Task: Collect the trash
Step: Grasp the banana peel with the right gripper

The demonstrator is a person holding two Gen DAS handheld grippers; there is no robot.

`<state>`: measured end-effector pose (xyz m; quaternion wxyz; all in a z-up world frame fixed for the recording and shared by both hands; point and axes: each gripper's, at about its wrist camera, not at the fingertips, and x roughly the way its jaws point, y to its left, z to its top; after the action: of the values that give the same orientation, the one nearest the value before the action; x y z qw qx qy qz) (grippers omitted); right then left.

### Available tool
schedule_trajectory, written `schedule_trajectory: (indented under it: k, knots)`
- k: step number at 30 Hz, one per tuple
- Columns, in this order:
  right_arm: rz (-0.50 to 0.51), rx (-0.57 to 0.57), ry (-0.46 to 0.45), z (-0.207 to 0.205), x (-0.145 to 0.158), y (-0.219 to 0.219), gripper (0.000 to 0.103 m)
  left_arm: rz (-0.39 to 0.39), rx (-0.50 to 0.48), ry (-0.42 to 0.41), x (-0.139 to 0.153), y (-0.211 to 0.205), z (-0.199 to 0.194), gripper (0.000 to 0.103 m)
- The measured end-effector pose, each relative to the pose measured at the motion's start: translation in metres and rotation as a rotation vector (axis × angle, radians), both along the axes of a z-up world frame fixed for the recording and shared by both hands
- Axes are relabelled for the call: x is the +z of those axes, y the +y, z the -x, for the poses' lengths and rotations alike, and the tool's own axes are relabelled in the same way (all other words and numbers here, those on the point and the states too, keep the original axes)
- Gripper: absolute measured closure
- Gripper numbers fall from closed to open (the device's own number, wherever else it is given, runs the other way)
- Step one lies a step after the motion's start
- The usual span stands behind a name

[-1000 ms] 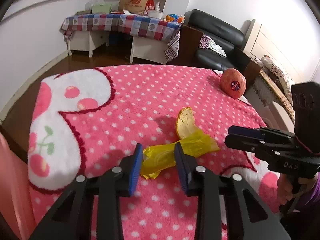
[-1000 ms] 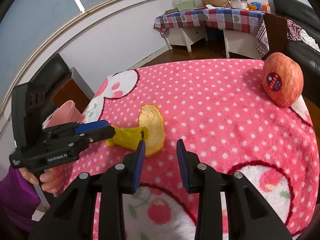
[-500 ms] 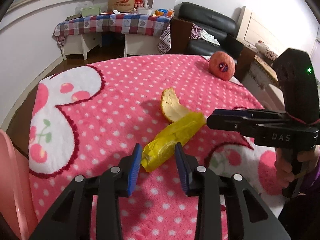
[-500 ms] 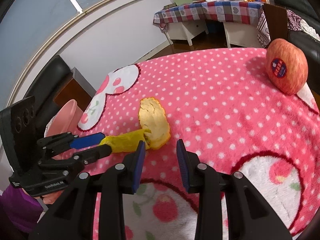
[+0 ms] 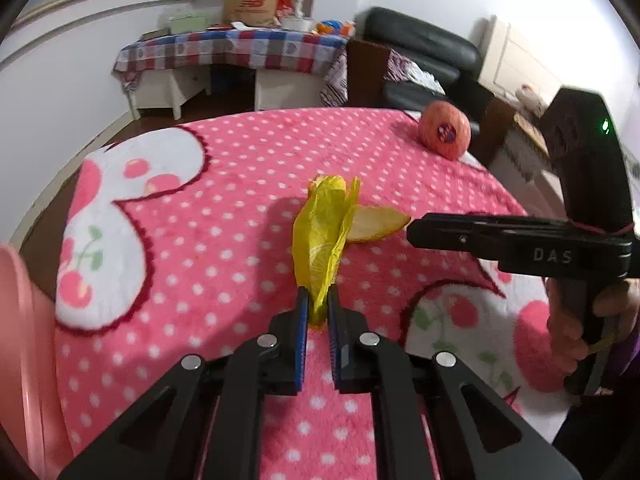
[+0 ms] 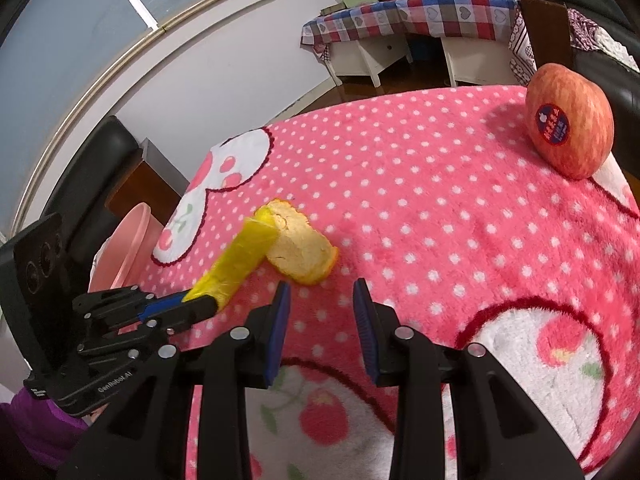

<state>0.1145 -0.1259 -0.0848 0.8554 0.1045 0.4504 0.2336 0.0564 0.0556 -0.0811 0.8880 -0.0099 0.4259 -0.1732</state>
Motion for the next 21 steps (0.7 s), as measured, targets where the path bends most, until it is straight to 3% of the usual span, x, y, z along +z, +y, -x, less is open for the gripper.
schedule_trajectory:
  k: [16,17,18,21]
  knots:
    - [0.055,-0.032,0.021,-0.018,-0.006,0.023,0.070,0.104,0.296,-0.053,0.022,0.045,0.059,0.095]
    - [0.054,-0.036,0.024,-0.018,-0.007,0.023,0.072,0.107,0.309,-0.053,0.023,0.047,0.062,0.095]
    - [0.056,-0.039,0.025,-0.018,-0.007,0.023,0.083,0.107,0.317,-0.054,0.024,0.047,0.064,0.095]
    - [0.051,-0.048,0.026,-0.018,-0.007,0.021,0.094,0.106,0.345,-0.060,0.027,0.049,0.071,0.095]
